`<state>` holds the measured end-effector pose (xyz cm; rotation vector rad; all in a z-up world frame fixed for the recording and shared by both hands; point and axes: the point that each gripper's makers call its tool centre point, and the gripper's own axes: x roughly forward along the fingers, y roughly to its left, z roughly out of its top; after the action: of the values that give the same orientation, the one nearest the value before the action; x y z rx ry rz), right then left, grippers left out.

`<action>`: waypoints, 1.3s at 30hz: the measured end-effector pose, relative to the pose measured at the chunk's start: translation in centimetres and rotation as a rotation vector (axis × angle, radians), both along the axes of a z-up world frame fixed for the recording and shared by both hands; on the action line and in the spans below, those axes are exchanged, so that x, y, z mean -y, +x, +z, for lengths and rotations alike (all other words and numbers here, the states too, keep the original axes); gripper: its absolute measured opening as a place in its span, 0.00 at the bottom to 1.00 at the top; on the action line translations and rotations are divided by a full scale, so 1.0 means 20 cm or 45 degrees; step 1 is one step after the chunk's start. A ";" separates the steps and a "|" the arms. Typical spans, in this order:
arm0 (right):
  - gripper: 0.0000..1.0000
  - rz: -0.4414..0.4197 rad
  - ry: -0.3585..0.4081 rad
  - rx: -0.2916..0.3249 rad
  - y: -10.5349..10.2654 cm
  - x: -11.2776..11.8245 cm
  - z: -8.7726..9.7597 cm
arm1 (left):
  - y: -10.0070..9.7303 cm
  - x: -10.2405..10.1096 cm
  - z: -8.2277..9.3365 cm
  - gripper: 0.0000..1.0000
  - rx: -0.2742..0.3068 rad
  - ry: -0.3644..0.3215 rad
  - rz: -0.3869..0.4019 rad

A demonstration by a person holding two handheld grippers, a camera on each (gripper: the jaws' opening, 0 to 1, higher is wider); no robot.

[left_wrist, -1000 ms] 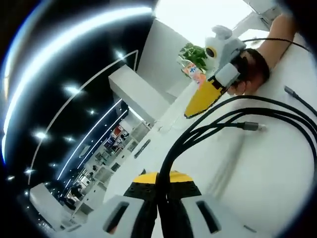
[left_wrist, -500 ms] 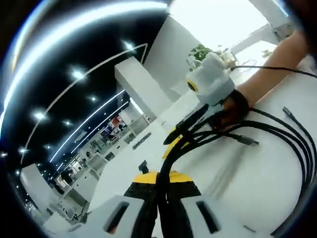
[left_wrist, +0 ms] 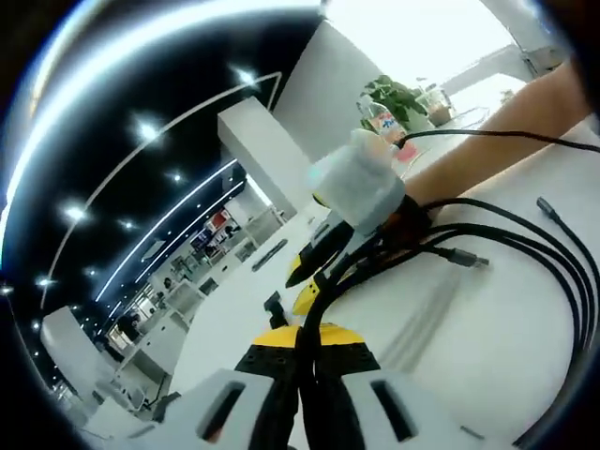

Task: Coil the Type-C to USB data cable on the desktop and secure it with Velcro straps.

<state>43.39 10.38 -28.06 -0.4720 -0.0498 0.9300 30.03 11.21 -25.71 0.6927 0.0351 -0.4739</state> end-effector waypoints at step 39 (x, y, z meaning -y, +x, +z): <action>0.01 0.068 0.011 -0.052 0.10 -0.21 -0.01 | 0.02 0.01 -0.06 0.04 -0.043 0.048 0.005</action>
<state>45.32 14.64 -28.26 -0.4456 -0.0298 0.9914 30.44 11.03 -26.83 0.7211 0.0772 -0.4825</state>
